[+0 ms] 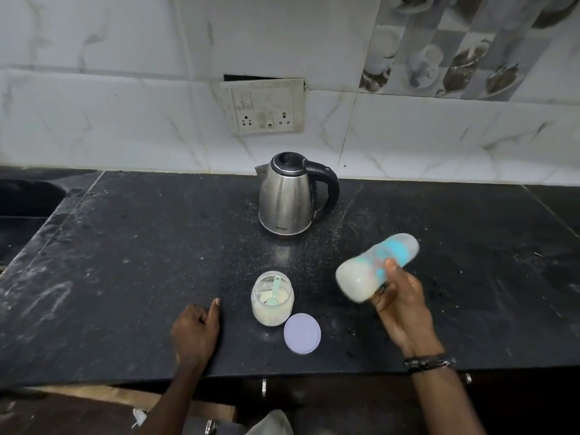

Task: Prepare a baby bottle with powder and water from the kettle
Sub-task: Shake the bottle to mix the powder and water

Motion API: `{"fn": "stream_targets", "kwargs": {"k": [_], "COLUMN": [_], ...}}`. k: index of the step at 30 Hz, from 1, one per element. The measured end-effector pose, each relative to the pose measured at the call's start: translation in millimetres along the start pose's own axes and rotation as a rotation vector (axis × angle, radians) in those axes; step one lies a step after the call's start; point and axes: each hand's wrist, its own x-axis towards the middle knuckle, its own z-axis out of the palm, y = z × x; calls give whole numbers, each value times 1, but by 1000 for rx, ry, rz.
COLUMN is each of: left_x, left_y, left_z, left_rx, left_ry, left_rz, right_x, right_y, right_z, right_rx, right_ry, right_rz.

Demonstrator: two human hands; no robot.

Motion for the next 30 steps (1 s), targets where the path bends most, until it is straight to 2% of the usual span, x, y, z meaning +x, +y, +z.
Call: {"fn": "stream_targets", "kwargs": {"k": [1,4,5,9,12,17,20,22,24,28,30], "left_x": [-1,-2,-1,0,1,-2,-2,0,-1,0,-1], "left_y": [-1,-1,-1,-2,-5,-1,0,0,-1,2,2], "left_z": [0,-1,-1,2,2,1,0,0,1,0,0], "left_rx": [-5,9,13,-9,-1,3,10,10,-1,11,18], "left_ry": [-3,9,7,-3,3,6,23,12,0,24,11], "left_rz": [-2,0,9,6,-2,-4,-11,-15,-17,-18,-11], "right_x": [1,1,-1,2,0,1,-3,-4,1,-4,0], "right_y": [-1,2,0,-7,-3,-3,6,3,1,-1,-4], "right_z": [0,-6,-5,-8,-6,0,6,10,9,18,14], "right_rx": [56,-162,-163,31,-194,50,-148,-98,23,-127,-35], "right_ry": [37,-11,-17,119,31,195,58,75,168,46,115], "right_rz": [15,23,13,-25,-10,-28,7,-34,-35,-39,-84]}}
